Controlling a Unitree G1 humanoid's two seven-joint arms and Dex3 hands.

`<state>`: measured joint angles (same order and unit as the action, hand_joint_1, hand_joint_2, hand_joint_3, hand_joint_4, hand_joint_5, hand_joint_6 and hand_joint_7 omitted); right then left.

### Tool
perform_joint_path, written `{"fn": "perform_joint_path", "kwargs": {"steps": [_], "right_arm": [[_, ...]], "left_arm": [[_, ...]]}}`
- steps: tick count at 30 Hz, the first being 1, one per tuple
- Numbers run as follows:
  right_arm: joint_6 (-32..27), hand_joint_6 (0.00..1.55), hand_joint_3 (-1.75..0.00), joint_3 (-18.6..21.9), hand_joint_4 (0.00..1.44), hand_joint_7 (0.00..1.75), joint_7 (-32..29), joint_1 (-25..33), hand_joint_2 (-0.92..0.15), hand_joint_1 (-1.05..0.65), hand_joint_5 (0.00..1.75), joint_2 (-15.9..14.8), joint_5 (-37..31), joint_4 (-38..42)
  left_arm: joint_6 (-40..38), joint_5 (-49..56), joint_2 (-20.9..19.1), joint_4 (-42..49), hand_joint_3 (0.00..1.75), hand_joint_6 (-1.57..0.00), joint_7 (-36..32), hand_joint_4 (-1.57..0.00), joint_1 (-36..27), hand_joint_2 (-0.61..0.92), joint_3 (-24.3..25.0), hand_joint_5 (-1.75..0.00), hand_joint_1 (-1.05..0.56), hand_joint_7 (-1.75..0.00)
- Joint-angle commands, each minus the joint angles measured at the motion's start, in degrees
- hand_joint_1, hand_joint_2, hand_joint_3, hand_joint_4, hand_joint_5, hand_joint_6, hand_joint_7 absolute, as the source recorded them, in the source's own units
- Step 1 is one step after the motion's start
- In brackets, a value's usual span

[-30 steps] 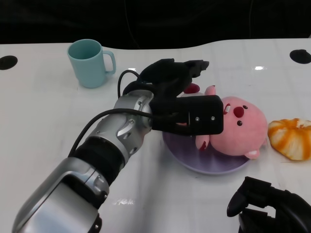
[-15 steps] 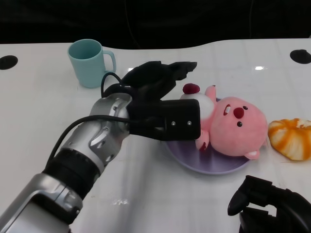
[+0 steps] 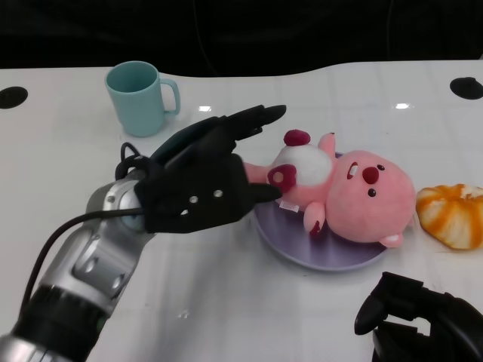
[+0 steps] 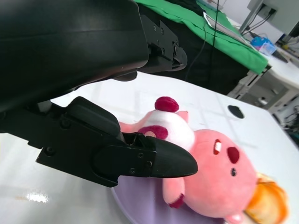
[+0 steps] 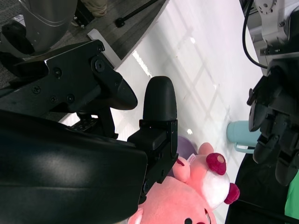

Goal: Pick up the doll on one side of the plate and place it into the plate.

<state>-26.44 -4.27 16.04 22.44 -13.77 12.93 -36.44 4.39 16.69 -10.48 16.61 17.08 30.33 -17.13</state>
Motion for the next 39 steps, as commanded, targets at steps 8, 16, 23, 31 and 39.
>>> {"fn": "perform_joint_path", "kwargs": {"steps": [8,16,23,31,39], "right_arm": [[-0.5,0.50,-1.17,1.0,0.67,1.60,0.0,0.2,-0.67,-0.09,1.75,-0.8,0.4,-0.3],[-0.8,0.50,-1.17,1.3,0.68,1.59,0.4,0.2,-0.66,-0.11,1.75,-1.1,0.7,-0.6],[-1.2,0.51,-1.18,1.3,0.67,1.59,0.4,0.1,-0.65,-0.12,1.75,-1.0,1.1,-0.9],[-1.8,0.52,-1.19,1.3,0.68,1.60,0.3,-0.5,-0.65,-0.14,1.75,-1.2,0.9,-1.2],[-2.2,0.52,-1.20,1.3,0.68,1.61,0.2,-0.6,-0.64,-0.12,1.75,-1.2,1.1,-1.7]], "left_arm": [[2.0,-10.7,0.9,-10.6,0.12,-0.40,0.3,-0.09,-12.8,0.92,6.8,-0.87,-0.64,-0.11],[1.0,-16.8,1.9,-18.0,0.08,-0.74,1.0,-0.39,-21.1,0.92,9.9,-1.07,-0.32,-0.29],[-7.3,-24.8,4.3,-26.8,1.10,-0.85,0.4,-0.76,-28.2,0.46,11.4,-1.23,-0.11,-0.79],[-23.3,-30.6,7.6,-39.4,1.49,-0.88,-4.9,-0.87,-36.4,0.39,12.6,-1.63,-0.07,-1.23],[-33.9,-34.9,8.9,-47.0,1.30,-0.74,-8.2,-0.84,-43.1,0.54,13.8,-1.75,-0.07,-1.57]]}}
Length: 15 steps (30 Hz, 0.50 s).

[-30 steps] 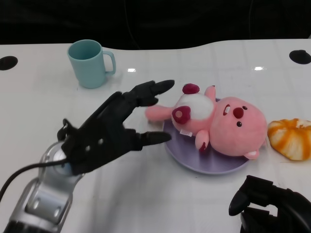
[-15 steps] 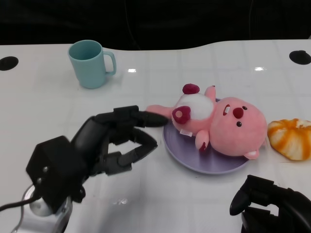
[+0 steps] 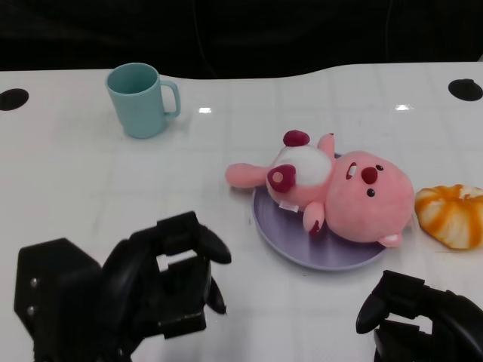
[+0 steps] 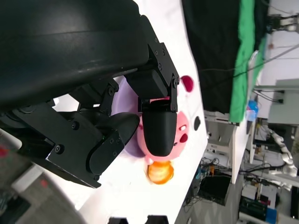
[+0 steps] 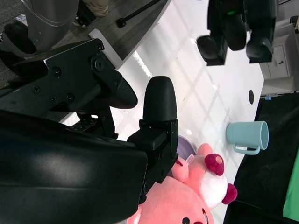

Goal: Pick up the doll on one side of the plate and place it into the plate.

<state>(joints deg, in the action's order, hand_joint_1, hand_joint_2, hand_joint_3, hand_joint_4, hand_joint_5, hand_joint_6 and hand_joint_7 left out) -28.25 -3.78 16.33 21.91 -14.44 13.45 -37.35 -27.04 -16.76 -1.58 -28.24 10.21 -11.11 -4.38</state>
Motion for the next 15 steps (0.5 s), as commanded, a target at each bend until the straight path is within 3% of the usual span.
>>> {"fn": "perform_joint_path", "kwargs": {"steps": [1,11,15], "right_arm": [[-0.4,0.52,-1.20,0.9,0.68,1.61,0.0,-0.1,-0.64,-0.12,1.75,-0.6,0.5,-0.8],[-1.3,0.50,-1.20,1.3,0.67,1.61,0.0,-0.8,-0.65,-0.11,1.75,-0.7,0.6,-0.7],[-1.2,0.50,-1.20,1.2,0.67,1.61,-0.1,-1.1,-0.65,-0.10,1.75,-0.6,0.3,-0.4]], "left_arm": [[-3.5,-2.1,-0.2,-2.7,1.30,-0.74,-1.5,-0.84,-2.3,0.54,1.3,-1.75,-0.07,-1.57],[-12.1,-7.5,-1.0,-6.0,1.22,-0.75,-2.3,-0.81,-5.4,0.60,4.2,-1.75,-0.11,-1.56],[-13.1,-7.4,-0.6,-5.0,1.26,-0.76,-2.9,-0.80,-4.9,0.55,4.3,-1.75,-0.12,-1.58]]}}
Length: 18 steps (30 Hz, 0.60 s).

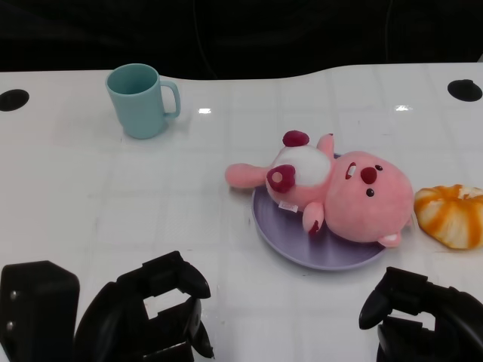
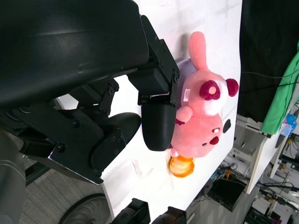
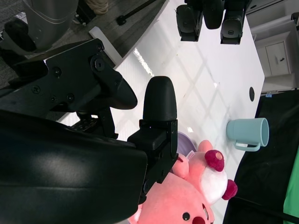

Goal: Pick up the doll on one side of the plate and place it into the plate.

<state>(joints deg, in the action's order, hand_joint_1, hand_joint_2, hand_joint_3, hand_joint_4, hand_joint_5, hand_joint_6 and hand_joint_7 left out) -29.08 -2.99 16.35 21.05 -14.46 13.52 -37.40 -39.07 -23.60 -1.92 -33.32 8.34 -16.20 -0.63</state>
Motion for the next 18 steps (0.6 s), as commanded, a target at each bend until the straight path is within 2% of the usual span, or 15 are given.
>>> {"fn": "perform_joint_path", "kwargs": {"steps": [1,10,18], "right_arm": [[-0.5,0.50,-1.20,0.4,0.67,1.61,-0.2,-0.3,-0.65,-0.09,1.75,-0.5,0.2,-0.3],[1.3,0.50,-1.20,0.7,0.67,1.62,0.4,-0.7,-0.66,-0.06,1.75,-0.4,0.1,1.7],[2.7,0.49,-1.20,0.4,0.67,1.62,0.7,-1.1,-0.66,-0.04,1.75,-0.4,-0.4,2.9]], "left_arm": [[-1.3,-0.6,-0.1,0.3,1.25,-0.76,-1.1,-0.80,0.3,0.55,0.7,-1.75,-0.12,-1.59],[-3.9,-2.4,1.3,2.1,1.31,-0.77,-2.1,-0.82,1.9,0.51,1.6,-1.75,-0.10,-1.63],[-2.8,-1.9,0.6,3.2,1.33,-0.76,-1.2,-0.83,2.4,0.50,1.7,-1.75,-0.10,-1.66]]}}
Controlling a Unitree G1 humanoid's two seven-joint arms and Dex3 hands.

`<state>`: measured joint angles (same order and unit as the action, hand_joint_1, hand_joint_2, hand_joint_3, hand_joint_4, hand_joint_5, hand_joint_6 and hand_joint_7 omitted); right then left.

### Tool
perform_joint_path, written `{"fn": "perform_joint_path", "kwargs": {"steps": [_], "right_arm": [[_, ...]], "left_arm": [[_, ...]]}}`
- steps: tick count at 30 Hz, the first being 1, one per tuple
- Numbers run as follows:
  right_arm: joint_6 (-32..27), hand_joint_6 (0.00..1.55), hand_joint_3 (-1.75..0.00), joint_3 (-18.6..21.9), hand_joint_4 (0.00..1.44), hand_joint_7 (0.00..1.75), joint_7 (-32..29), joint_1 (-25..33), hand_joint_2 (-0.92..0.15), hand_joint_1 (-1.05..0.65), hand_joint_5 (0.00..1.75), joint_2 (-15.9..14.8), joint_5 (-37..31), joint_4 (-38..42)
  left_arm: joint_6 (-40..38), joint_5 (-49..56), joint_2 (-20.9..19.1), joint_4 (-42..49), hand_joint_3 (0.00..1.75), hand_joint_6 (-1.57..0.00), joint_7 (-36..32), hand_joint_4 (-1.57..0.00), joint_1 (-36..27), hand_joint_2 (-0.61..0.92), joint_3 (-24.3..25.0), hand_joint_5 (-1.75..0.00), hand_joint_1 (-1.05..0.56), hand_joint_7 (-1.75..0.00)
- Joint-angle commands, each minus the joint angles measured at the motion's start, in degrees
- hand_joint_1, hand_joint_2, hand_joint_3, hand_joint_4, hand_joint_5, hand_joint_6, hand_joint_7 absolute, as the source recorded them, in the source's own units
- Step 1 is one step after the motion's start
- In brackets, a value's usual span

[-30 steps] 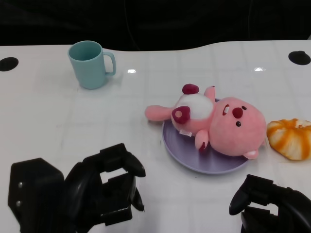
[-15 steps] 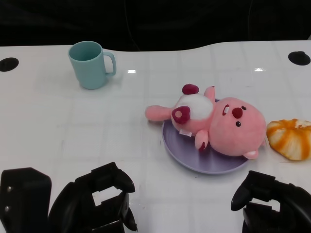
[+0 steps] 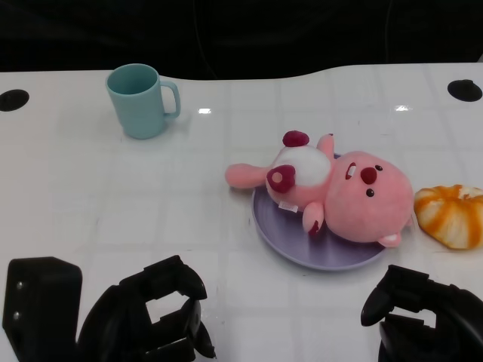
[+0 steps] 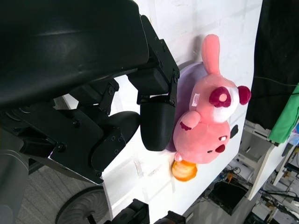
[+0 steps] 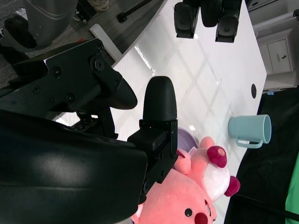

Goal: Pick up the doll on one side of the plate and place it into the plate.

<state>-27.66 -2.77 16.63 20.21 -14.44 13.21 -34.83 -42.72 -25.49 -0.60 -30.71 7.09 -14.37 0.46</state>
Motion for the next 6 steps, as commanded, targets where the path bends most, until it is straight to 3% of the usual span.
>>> {"fn": "perform_joint_path", "kwargs": {"steps": [1,6], "right_arm": [[1.3,0.49,-1.20,0.2,0.67,1.62,0.4,-0.3,-0.66,-0.04,1.75,-0.4,-0.1,0.3],[1.0,0.49,-1.19,0.2,0.67,1.62,0.3,-0.1,-0.67,-0.03,1.75,-0.4,-0.1,0.0]], "left_arm": [[1.1,0.0,-0.9,0.7,1.33,-0.76,0.3,-0.83,0.5,0.50,0.6,-1.75,-0.10,-1.66],[1.1,0.3,-1.5,0.7,1.33,-0.76,0.2,-0.83,0.6,0.50,0.2,-1.75,-0.10,-1.65]]}}
